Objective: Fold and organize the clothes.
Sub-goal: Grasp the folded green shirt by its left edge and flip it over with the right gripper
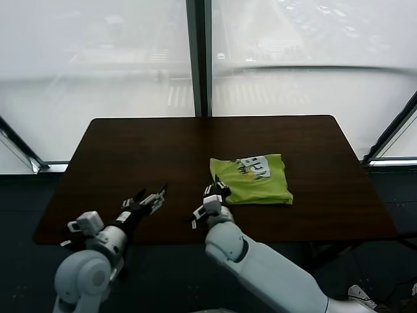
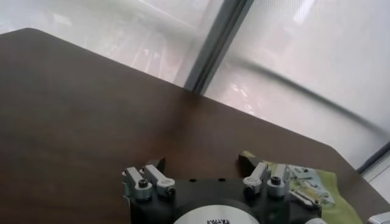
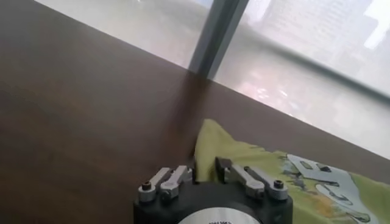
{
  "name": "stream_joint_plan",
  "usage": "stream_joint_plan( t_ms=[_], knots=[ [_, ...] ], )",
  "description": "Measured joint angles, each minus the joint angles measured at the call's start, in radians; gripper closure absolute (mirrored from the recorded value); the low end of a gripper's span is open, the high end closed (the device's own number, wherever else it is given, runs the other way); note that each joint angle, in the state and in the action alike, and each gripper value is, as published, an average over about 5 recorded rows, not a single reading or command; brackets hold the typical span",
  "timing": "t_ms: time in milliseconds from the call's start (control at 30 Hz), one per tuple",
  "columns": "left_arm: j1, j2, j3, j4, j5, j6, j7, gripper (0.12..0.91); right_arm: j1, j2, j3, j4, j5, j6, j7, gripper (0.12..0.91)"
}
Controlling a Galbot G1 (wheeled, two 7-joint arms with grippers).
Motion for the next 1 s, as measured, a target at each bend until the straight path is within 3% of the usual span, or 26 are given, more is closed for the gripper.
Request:
stream_joint_plan(
  t_ms=[267, 467, 633, 767, 1000],
  knots=[
    [-0.017, 0.005, -0.03, -0.006, -0.034, 0.009, -0.015, 0.123, 0.02, 0.055, -0.002, 0.076, 0.157, 0.183, -0.155, 0.838],
    [-0.032, 0.038, -0.125, -0.004, -0.104, 0.023, -0.031, 0.123, 0.034, 0.131, 0.019, 0.136, 0.282, 0.256, -0.206, 0.838],
    [-0.034, 0.057, -0.222, 0.011, -0.132, 0.023, -0.031, 0.123, 0.026, 0.131, 0.078, 0.214, 0.384, 0.28, -0.229, 0.838],
    [-0.053, 0.058, -0.27, 0.027, -0.131, 0.016, -0.032, 0.123, 0.007, 0.064, 0.163, 0.254, 0.409, 0.264, -0.235, 0.838],
    [-0.092, 0.062, -0.315, 0.059, -0.153, 0.003, -0.032, 0.123, -0.069, -0.18, 0.352, 0.2, 0.368, 0.228, -0.324, 0.838]
  ],
)
